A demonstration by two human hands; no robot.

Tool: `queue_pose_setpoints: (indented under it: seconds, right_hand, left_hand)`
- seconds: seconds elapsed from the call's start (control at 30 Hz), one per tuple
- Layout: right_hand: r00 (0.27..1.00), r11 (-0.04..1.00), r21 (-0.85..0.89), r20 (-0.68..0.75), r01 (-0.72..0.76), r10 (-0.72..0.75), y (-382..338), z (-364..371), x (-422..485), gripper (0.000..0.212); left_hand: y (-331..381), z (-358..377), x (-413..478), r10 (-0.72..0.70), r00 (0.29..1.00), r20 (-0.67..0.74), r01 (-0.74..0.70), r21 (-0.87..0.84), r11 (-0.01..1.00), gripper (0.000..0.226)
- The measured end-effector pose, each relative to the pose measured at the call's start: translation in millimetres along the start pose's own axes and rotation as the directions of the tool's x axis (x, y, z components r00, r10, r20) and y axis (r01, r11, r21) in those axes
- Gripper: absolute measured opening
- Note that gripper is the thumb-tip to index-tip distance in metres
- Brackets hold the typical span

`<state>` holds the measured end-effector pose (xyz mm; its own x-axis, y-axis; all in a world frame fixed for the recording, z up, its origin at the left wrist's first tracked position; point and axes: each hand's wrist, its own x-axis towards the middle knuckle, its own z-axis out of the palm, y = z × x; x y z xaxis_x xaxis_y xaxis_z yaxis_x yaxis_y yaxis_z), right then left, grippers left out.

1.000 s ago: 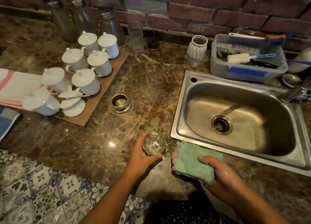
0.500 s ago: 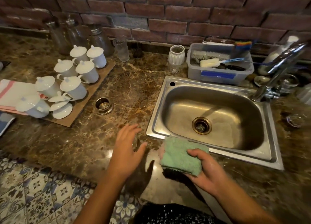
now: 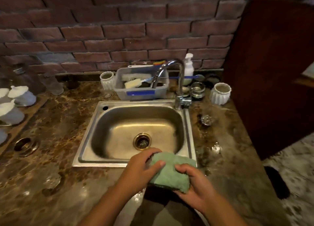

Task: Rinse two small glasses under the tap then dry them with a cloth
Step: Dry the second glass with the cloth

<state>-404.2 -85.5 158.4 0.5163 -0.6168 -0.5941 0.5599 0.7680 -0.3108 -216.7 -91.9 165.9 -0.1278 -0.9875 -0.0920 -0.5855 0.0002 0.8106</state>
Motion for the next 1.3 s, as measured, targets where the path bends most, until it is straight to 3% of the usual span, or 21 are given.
queue_pose_setpoints:
  seconds: [0.17,0.27,0.4,0.5,0.57,0.6,0.7,0.73,0.83,0.93,1.0,1.1,1.3]
  right_hand:
    - [0.996,0.994,0.060,0.008,0.093,-0.094,-54,-44,-28,0.102]
    - [0.986,0.984,0.062,-0.030,0.165,-0.164,-87,-66,-36,0.101]
    - [0.974,0.975,0.083,-0.115,0.207,-0.197,-129,-88,-37,0.068]
    - [0.964,0.961,0.131,-0.140,0.243,-0.225,-153,-104,-25,0.106]
    - [0.962,0.954,0.152,-0.132,0.257,-0.238,-168,-112,-17,0.111]
    - [0.962,0.955,0.147,-0.133,0.259,-0.240,-175,-115,-13,0.102]
    - [0.955,0.941,0.197,-0.175,0.274,-0.241,-195,-126,-4,0.050]
    - [0.948,0.935,0.209,-0.204,0.286,-0.244,-200,-129,-1,0.044]
    - [0.931,0.915,0.254,-0.271,0.315,-0.245,-213,-138,8,0.041]
    - [0.929,0.900,0.302,-0.291,0.315,-0.228,-221,-149,12,0.028]
    - [0.914,0.886,0.329,-0.348,0.326,-0.207,-223,-157,13,0.023]
    - [0.900,0.896,0.286,-0.377,0.340,-0.221,-220,-165,19,0.034]
    - [0.888,0.907,0.235,-0.392,0.349,-0.240,-218,-163,23,0.024]
  left_hand:
    - [43,46,51,0.064,0.984,0.165,-0.073,0.050,0.996,0.043]
    - [68,73,84,0.101,0.966,0.238,-0.123,0.079,0.989,0.028]
    - [94,98,133,0.130,0.936,0.328,-0.172,0.103,0.980,0.026]
    - [106,107,174,0.154,0.889,0.432,-0.283,0.253,0.925,0.033]
    - [112,110,203,0.152,0.863,0.482,-0.350,0.353,0.868,0.039]
    - [114,111,217,0.146,0.860,0.490,-0.363,0.386,0.848,0.040]
    - [115,115,256,0.136,0.856,0.499,-0.403,0.479,0.780,0.036]
    - [116,117,267,0.136,0.855,0.501,-0.414,0.499,0.761,0.038]
    - [117,123,295,0.130,0.847,0.516,-0.434,0.528,0.730,0.052]
    - [118,136,314,0.014,0.811,0.585,-0.452,0.610,0.651,0.071]
    - [117,147,321,-0.037,0.778,0.627,-0.498,0.652,0.572,0.072]
    - [114,160,324,-0.039,0.761,0.647,-0.551,0.678,0.487,0.066]
    - [104,166,333,-0.065,0.762,0.645,-0.501,0.649,0.572,0.072]
